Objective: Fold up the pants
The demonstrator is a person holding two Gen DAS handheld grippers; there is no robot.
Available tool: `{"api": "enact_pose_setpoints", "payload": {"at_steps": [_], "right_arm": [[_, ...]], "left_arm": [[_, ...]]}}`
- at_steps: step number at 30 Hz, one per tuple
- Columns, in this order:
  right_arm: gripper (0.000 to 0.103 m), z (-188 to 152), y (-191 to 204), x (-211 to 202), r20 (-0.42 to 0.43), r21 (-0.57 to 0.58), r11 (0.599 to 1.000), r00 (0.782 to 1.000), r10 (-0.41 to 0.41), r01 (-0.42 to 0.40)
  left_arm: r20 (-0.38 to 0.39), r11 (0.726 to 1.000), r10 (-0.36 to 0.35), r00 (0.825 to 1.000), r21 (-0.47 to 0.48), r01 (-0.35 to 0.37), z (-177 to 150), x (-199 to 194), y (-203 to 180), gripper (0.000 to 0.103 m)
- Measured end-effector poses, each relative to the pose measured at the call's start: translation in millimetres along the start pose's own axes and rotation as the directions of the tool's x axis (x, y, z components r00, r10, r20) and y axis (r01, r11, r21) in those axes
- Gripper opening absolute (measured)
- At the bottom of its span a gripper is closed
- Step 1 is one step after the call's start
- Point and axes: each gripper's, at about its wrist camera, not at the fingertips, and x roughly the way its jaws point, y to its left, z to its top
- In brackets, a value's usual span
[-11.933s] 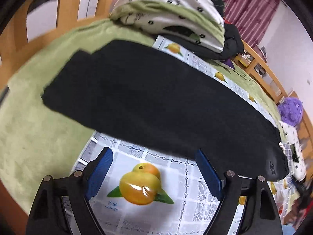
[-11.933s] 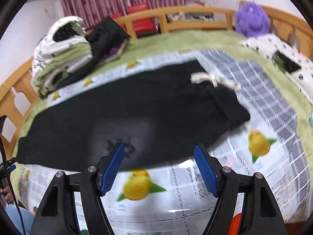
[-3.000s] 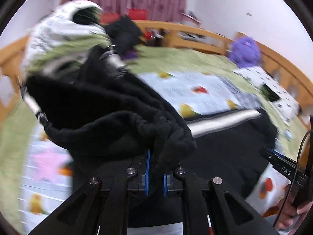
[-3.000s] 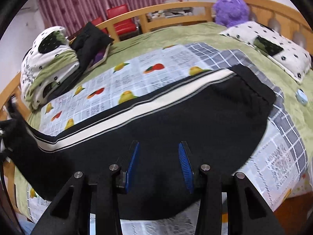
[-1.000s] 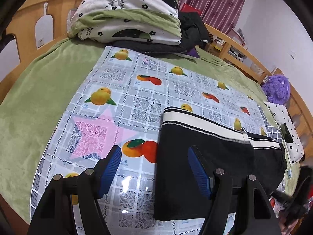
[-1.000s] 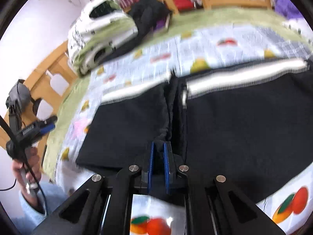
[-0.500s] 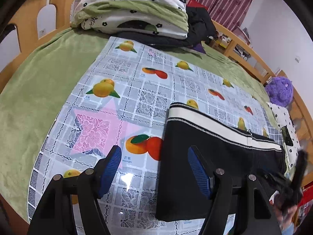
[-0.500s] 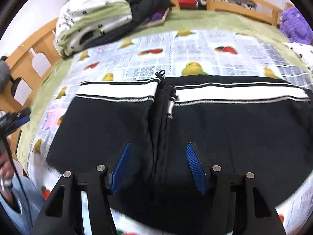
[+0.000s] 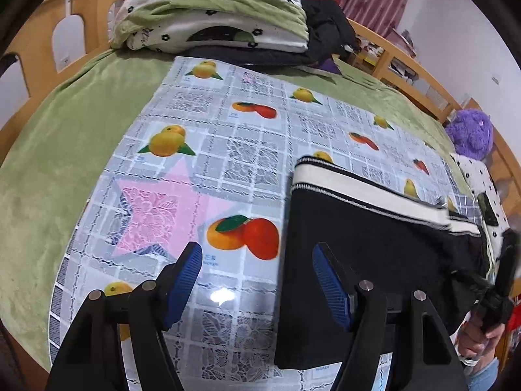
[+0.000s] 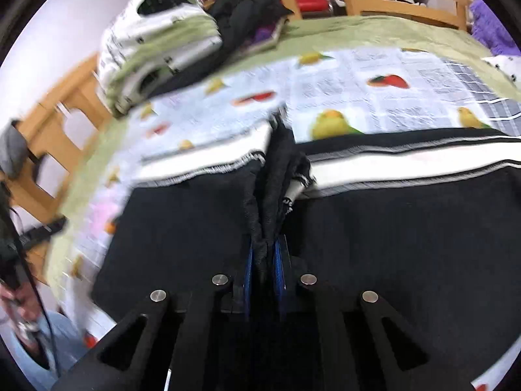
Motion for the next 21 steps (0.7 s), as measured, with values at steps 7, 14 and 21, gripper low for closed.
{"api": "enact_pose_setpoints", "payload": {"at_steps": [7, 14, 21], "right_arm": [[0.024, -9.7, 15.5, -17.1, 0.025, -0.069, 0.995, 0.998, -0.066, 0.067], [0.05, -35.6, 48.5, -30.8, 0.02, -0.136, 0.989, 0.998, -0.063, 0.065], [0.039, -43.2, 51.2, -66.3, 0.03, -0.115, 0.987, 0.993, -0.11, 0.113]], "left_arm": [[0.055, 0.993, 0.015, 0.998, 0.12, -0.022, -8.1, -14.1, -27.6, 0.068], [0.17, 0.981, -0.009, 0.985, 0.194, -0.025, -10.7, -52.0, -51.3, 0.068], [0.183, 0.985, -0.089, 0.979, 0.165, 0.058, -17.4, -104.2, -55.9, 0.068]]}}
